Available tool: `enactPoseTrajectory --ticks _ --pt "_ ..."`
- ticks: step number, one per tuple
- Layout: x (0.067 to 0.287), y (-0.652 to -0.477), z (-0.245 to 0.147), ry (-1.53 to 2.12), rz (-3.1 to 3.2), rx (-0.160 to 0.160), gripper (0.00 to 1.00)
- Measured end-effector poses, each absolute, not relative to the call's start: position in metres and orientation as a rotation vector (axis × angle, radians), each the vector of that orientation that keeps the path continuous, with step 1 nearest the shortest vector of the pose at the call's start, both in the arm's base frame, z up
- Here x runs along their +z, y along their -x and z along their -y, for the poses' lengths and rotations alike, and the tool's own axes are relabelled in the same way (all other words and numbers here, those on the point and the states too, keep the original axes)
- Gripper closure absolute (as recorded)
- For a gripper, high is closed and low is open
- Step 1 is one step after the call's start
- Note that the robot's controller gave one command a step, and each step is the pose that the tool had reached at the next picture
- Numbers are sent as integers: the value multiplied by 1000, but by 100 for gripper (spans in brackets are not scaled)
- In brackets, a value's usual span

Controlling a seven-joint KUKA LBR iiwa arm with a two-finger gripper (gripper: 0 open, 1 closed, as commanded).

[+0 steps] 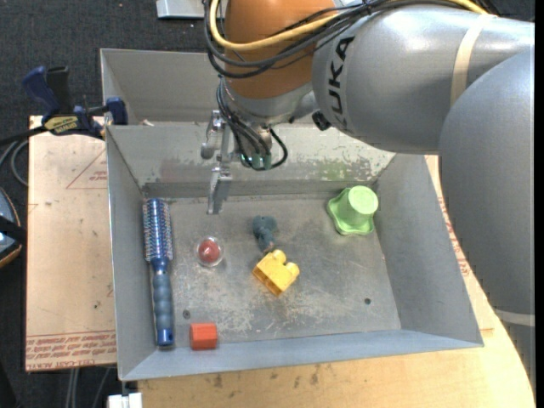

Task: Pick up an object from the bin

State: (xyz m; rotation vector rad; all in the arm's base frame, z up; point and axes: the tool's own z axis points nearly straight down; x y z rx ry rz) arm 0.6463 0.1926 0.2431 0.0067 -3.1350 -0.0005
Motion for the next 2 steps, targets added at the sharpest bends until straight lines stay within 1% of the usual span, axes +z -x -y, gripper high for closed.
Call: enactPoseTrajectory --ticks 1,2 --pt "158 -630 -222 -88 3133 0 0" --pt "74 -573 -212 -330 3133 -7 0"
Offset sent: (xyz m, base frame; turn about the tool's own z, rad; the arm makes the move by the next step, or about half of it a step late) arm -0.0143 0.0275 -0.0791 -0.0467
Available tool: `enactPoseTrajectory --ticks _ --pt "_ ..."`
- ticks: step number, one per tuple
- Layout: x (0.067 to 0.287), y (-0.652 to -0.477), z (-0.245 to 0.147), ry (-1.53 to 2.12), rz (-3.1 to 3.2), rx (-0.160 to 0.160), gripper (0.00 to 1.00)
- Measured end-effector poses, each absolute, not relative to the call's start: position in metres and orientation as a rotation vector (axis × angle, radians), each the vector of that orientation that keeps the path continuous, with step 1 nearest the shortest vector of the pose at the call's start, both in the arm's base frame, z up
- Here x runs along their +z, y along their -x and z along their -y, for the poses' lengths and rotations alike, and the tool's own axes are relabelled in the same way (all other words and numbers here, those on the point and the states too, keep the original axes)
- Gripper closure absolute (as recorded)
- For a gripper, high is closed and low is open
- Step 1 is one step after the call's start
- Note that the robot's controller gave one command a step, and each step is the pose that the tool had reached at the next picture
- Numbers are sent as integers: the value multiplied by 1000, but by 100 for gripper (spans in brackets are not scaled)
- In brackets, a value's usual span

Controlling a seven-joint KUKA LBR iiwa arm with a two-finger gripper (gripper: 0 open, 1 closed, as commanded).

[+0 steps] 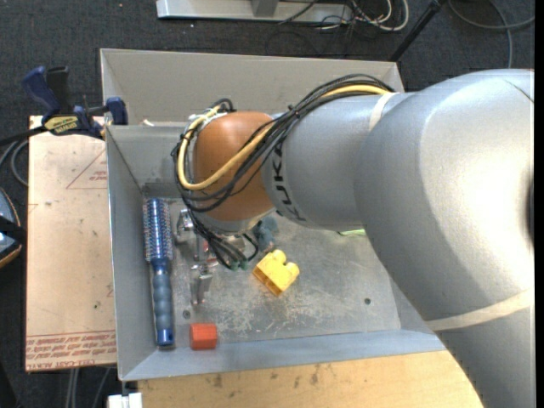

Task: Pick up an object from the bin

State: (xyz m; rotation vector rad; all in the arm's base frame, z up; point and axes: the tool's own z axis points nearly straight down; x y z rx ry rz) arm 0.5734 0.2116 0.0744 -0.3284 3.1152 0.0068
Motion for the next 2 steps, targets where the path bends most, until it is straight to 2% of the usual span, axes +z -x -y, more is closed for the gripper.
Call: enactPoseTrajectory --ticks 1,2 --pt "87 -519 -236 787 -3014 -27 0" --pt "111 -512 -179 1078 -2946 -2 0"
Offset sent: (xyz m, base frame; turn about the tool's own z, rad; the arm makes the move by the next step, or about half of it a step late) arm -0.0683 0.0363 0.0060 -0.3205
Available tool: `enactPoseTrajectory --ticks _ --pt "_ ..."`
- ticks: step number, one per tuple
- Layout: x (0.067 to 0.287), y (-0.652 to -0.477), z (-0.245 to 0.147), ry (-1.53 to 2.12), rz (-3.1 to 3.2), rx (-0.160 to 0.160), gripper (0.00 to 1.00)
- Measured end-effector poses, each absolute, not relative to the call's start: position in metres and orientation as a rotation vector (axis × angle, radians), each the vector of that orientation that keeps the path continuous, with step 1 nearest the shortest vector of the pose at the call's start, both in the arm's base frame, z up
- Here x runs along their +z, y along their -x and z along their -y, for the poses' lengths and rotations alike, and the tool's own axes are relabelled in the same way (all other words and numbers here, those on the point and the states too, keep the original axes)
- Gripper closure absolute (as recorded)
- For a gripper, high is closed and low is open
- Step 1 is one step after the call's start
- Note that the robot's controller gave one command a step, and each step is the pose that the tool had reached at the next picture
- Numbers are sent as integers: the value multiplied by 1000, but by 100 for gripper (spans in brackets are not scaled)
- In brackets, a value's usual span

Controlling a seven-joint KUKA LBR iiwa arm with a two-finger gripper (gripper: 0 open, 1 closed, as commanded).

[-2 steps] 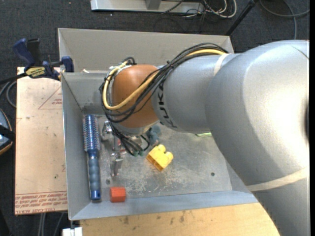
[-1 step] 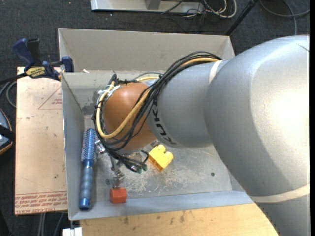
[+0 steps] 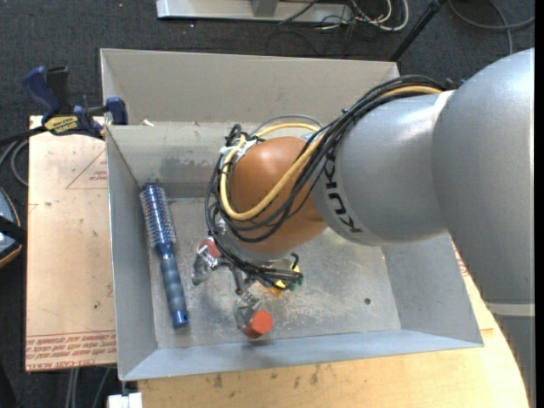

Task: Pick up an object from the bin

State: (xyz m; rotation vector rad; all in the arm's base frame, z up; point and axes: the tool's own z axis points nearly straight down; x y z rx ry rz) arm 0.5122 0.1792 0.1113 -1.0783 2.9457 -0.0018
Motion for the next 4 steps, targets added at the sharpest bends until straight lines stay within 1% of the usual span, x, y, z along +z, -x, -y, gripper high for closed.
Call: enactPoseTrajectory --ticks 1,2,3,4 --pt "143 -518 -95 1766 -2595 -3 0" --pt "81 -515 -33 2303 -2141 5 0" --pt "77 -554 -124 2307 -2133 -6 0" --pt "123 -539 -93 2423 -1994 -2 0"
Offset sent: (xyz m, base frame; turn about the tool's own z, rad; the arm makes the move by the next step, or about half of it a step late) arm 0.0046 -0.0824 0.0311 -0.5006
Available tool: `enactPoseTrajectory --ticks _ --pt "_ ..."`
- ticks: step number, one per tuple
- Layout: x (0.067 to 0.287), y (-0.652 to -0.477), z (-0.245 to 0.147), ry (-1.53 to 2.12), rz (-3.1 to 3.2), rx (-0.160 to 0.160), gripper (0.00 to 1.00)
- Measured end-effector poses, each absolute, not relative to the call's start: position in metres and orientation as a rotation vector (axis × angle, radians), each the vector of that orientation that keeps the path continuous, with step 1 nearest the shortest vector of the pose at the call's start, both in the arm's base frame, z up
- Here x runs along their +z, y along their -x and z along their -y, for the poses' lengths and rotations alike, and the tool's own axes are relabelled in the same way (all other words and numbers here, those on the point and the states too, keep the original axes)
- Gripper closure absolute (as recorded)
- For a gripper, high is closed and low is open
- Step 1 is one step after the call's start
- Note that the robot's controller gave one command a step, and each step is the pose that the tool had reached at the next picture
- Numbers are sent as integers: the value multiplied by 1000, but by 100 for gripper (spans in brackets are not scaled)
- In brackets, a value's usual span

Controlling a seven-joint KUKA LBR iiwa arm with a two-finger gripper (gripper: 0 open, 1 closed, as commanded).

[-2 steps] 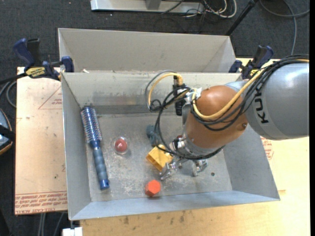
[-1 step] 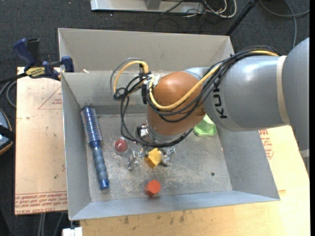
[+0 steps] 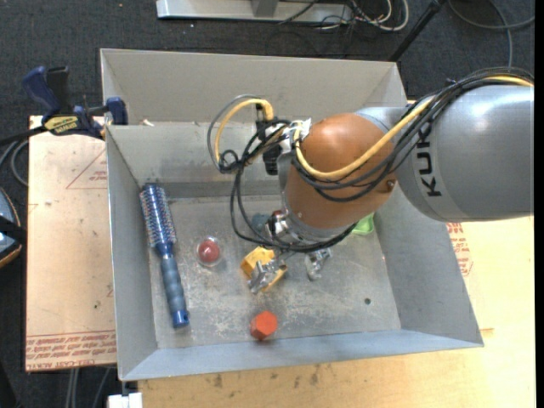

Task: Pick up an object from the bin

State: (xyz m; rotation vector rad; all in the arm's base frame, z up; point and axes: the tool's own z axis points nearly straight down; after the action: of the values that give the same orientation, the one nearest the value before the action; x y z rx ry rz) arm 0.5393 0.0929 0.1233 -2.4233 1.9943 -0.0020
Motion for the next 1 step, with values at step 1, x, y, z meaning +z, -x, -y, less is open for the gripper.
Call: enactPoseTrajectory --ticks 1 --pt "74 -562 -72 2360 -2069 8 0"
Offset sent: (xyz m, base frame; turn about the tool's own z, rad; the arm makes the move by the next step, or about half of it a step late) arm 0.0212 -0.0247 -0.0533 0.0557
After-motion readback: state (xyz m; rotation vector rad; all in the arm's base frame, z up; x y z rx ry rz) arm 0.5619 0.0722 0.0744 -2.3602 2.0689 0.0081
